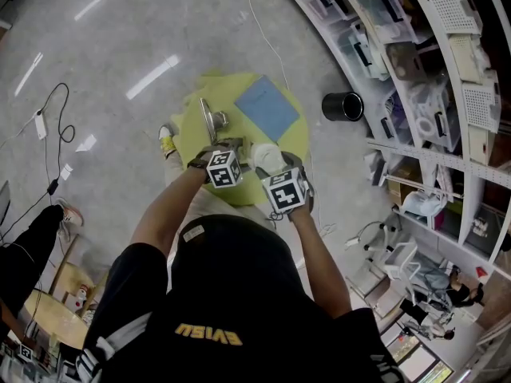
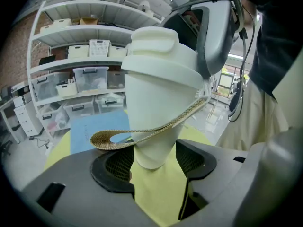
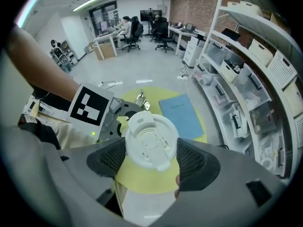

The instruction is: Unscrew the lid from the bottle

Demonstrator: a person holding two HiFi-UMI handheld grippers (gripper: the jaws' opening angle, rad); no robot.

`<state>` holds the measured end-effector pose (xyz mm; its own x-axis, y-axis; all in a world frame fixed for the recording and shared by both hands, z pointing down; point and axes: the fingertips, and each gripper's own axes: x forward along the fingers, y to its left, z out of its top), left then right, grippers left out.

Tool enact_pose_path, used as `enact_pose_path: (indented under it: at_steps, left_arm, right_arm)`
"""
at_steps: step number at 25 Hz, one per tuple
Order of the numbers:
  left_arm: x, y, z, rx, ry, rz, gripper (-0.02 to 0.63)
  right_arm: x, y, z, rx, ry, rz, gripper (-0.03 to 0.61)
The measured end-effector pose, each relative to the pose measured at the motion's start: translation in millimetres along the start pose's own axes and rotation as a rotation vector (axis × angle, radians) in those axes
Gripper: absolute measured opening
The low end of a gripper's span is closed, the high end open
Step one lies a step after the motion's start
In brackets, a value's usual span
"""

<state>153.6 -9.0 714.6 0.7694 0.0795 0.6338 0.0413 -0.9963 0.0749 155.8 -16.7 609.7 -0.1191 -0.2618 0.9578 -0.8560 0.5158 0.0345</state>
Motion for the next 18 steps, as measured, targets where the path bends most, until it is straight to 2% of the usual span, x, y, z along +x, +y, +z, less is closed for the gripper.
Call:
enact_pose_path:
  at_steps: [9, 14, 18]
  left_arm:
    - [-13.6, -7.6, -8.0, -0.08, 0.069, 0.07, 0.294]
    - [-53.8, -14.5, -7.0, -0.093, 0.061, 0.135, 0.293]
    - [-98.3, -13.2, 0.6, -0.135, 0.01, 0.213, 0.29]
  right_arm:
    - [-5.0, -2.8, -3.1, 0.014, -0.058, 0.012, 0.327]
    - [-16.1, -5.0, -9.3, 0.108, -0.127, 0.034, 0.327]
    - [-28.9, -8.6, -8.3, 0.194, -0.209, 0.052, 0.327]
